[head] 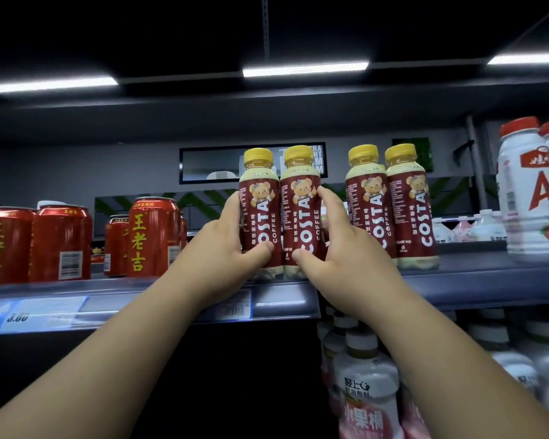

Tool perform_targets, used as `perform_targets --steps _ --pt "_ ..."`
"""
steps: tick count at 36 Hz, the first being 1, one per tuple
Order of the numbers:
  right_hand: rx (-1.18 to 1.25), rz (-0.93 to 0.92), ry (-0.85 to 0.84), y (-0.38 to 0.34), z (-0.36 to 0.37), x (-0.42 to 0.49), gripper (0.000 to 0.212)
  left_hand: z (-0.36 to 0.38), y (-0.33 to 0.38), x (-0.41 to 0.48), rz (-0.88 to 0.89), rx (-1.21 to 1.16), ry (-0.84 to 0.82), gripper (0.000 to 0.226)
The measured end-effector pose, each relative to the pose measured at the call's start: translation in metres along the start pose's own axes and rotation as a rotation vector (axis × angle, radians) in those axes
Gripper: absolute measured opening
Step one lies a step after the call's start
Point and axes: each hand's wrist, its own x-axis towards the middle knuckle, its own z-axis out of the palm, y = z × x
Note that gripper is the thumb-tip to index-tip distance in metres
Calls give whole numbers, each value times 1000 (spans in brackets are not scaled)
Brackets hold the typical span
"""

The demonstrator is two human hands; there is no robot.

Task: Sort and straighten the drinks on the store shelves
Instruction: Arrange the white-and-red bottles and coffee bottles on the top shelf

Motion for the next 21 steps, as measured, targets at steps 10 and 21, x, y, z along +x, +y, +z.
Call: perform_targets --steps 10,21 --pt "9 -68 93 -1 2 -3 85 2 1 -2 21 74 67 96" --pt "22 -163 400 39 -36 -29 49 2 32 -19 168 437 327 76"
